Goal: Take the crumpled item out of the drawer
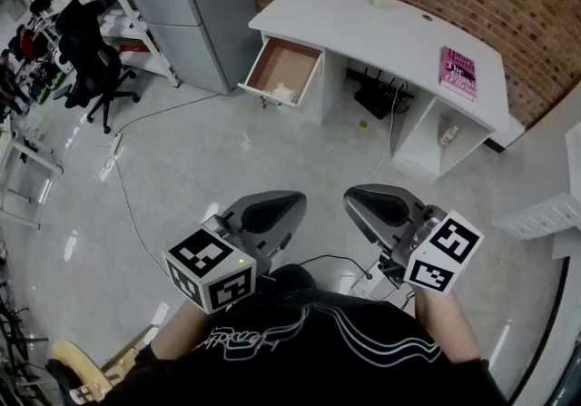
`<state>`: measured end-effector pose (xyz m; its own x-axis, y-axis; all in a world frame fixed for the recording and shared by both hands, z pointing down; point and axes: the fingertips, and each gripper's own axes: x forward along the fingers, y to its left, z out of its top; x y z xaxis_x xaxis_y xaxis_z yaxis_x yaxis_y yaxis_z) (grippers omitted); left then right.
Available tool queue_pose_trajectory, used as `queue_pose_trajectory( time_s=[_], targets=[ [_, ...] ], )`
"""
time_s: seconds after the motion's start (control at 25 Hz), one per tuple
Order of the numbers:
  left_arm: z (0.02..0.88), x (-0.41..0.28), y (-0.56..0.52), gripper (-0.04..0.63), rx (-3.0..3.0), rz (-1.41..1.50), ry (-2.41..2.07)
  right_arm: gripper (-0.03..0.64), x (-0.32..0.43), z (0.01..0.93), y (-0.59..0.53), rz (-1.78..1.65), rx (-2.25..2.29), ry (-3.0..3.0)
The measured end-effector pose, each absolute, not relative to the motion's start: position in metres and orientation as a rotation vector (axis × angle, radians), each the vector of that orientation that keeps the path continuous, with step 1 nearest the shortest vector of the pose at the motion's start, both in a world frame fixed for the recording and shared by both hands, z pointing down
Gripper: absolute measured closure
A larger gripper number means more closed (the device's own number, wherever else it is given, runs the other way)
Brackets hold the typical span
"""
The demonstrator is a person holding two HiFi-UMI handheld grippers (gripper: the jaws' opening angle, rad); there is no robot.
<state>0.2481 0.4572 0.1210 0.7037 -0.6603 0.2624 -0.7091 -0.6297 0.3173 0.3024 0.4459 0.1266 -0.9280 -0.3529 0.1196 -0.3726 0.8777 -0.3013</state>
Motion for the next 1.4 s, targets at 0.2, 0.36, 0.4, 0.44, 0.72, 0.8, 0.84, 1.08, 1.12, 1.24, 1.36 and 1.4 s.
queue_pose_trajectory(
  time_s=[0.2,0.36,0.4,0.44,0.72,0.8,0.84,1.08,1.12,1.24,1.36,1.4],
  targets=[
    [0.122,0.243,0.456,0.573,2.515,0.172,-1.073,0.566,0.297,0.127,0.445,0.487,0.56,-2.988],
    [0.129,0.23,0.443,0.572,2.498,0.162,-1.087,0.566,0.285,0.134,0.43,0.499,0.544,-2.978],
    [0.132,0.226,0.438,0.572,2.492,0.159,-1.09,0.568,0.281,0.138,0.425,0.504,0.541,-2.974],
    [0.135,0.221,0.434,0.572,2.486,0.155,-1.094,0.568,0.277,0.142,0.42,0.508,0.537,-2.968],
    [0.163,0.178,0.372,0.572,2.441,0.13,-1.1,0.566,0.236,0.17,0.36,0.546,0.52,-2.933],
    [0.172,0.162,0.344,0.572,2.422,0.131,-1.099,0.566,0.222,0.179,0.332,0.561,0.525,-2.92],
    [0.178,0.155,0.329,0.572,2.414,0.132,-1.093,0.566,0.215,0.184,0.317,0.573,0.529,-2.911],
    [0.199,0.097,0.21,0.572,2.383,0.159,-1.051,0.566,0.157,0.204,0.203,0.653,0.557,-2.863],
    [0.203,0.085,0.19,0.572,2.38,0.159,-1.039,0.566,0.144,0.208,0.183,0.663,0.56,-2.853],
    [0.222,0.048,0.129,0.572,2.341,0.169,-1.022,0.566,0.11,0.226,0.124,0.689,0.577,-2.815],
    [0.237,0.011,0.071,0.572,2.294,0.145,-0.999,0.566,0.078,0.242,0.069,0.73,0.594,-2.774],
    [0.241,0.0,0.054,0.572,2.287,0.133,-0.989,0.566,0.069,0.247,0.051,0.733,0.601,-2.762]
  ],
)
